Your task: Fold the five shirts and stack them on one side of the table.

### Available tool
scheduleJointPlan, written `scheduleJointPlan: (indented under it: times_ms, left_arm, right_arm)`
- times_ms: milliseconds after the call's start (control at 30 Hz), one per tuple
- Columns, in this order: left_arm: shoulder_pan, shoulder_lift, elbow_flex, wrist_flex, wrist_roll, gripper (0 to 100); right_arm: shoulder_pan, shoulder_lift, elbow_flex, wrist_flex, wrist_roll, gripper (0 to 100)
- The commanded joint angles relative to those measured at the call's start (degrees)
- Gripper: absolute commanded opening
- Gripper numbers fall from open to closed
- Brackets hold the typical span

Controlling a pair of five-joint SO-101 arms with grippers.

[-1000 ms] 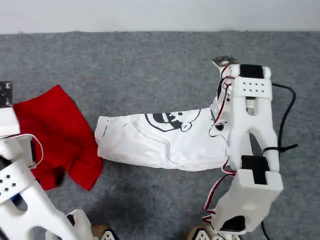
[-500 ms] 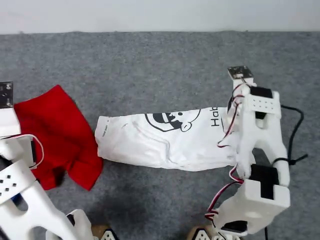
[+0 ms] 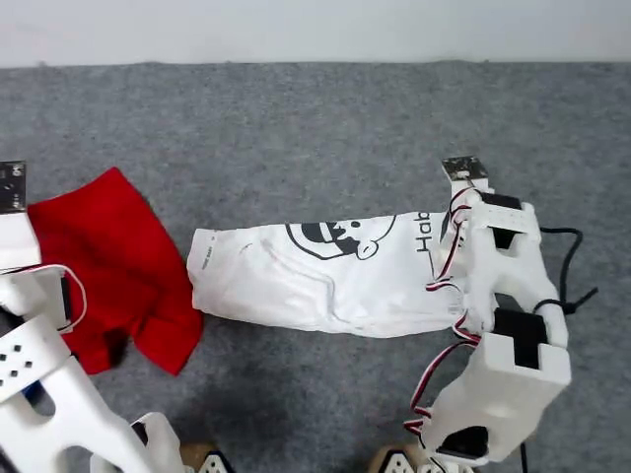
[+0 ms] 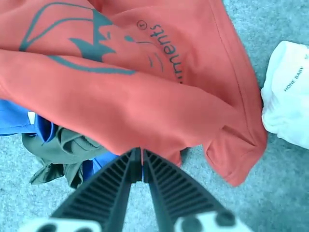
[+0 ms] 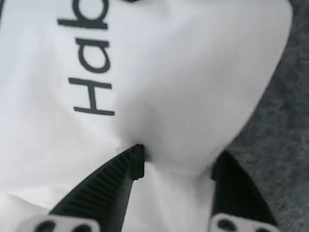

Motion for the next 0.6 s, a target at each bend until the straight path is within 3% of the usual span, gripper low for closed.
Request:
scheduleJointPlan:
  times_ms: [0, 67, 200, 567]
  left_arm:
    - [0.5, -1.1, -0.2, -1.1, -0.1, 2]
    - [0.5, -1.1, -0.2, -1.1, -0.1, 2]
    - [0.5, -1.1, -0.4, -1.0, -0.1, 2]
    - [2.4, -1.5, -0.5, -1.1, -0.1, 2]
  right_arm:
    - [-0.1, -0.7, -0.4, 1.0, 0.5, 5.7]
    - [0.3, -1.6, -0.4, 1.1, 0.9, 0.6]
    - [2.5, -5.1, -0.5, 2.5, 3.8, 1.0]
    - [20.7, -9.7, -5.6, 2.5, 28.7, 1.0]
